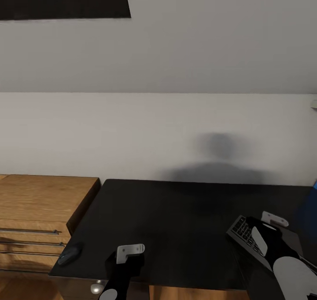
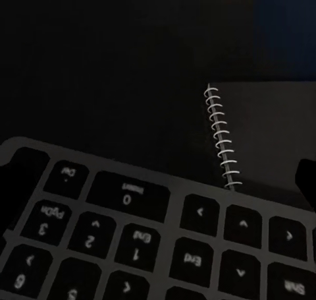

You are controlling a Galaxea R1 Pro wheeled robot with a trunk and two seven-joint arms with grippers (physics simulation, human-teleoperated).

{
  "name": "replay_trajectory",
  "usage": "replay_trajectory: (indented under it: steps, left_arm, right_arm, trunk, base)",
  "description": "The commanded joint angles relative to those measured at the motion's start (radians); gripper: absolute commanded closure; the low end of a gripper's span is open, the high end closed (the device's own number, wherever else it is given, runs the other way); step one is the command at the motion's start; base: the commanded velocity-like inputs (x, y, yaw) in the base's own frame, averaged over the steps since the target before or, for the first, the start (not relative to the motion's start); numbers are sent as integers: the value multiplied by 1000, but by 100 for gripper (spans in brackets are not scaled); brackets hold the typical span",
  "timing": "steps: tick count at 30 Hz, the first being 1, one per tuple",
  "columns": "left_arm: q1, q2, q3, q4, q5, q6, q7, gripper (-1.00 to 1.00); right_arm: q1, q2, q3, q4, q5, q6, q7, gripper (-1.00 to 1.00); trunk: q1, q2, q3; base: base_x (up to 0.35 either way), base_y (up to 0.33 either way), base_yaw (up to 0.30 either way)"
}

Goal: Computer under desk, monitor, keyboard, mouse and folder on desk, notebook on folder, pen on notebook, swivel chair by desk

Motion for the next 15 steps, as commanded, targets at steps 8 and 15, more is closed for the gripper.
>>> replay_trajectory:
  steps: [8, 15]
  left_arm:
    - [0, 1, -12, -3, 11, 2, 8, -100]
    - [0, 2, -38, -3, 10, 1, 8, -100]
  right_arm:
    - [1, -11, -2, 7, -8, -149, 5, -100]
    - [3, -26, -5, 23, -13, -262, 6, -100]
  trunk:
    - [0, -1, -1]
    - [0, -1, -1]
  base:
    - [0, 0, 0]
    - [0, 0, 0]
